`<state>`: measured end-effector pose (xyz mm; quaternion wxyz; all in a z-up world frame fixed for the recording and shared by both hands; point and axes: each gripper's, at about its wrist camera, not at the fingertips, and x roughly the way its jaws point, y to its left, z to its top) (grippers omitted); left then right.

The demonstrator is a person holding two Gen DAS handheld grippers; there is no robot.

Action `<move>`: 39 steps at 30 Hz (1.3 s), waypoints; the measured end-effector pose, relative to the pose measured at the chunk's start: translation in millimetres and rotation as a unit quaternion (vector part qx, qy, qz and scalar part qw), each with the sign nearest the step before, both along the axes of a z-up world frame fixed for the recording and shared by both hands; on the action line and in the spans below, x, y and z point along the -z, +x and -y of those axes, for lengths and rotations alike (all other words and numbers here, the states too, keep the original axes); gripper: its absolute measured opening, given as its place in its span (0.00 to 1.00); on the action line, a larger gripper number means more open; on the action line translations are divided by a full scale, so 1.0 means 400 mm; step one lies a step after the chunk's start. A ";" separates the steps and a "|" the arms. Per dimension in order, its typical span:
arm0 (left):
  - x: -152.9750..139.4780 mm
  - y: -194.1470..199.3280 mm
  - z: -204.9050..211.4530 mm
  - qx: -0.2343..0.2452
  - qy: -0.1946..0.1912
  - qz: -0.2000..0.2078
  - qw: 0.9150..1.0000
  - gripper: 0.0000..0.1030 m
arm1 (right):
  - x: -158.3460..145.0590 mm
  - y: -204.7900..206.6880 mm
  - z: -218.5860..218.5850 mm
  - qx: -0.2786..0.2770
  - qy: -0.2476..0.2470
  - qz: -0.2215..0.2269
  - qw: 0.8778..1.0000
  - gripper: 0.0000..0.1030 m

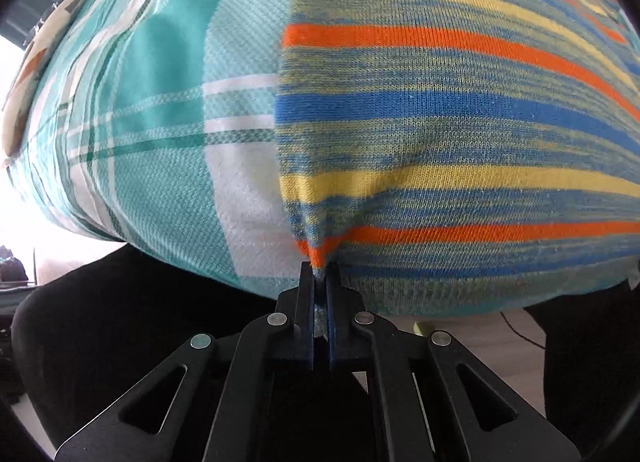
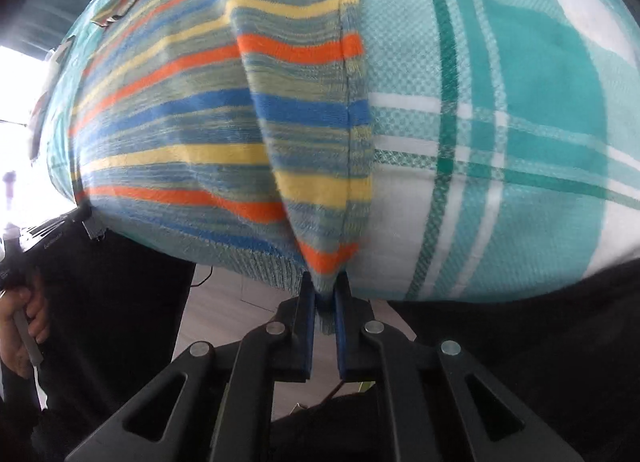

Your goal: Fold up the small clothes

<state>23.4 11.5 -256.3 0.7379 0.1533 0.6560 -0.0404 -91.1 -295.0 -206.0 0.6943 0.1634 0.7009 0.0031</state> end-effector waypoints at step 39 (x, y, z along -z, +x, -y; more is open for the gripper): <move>-0.357 -0.015 0.051 -0.019 -0.087 0.136 0.987 0.83 | -0.200 0.195 0.819 0.321 -0.012 0.180 0.930 0.02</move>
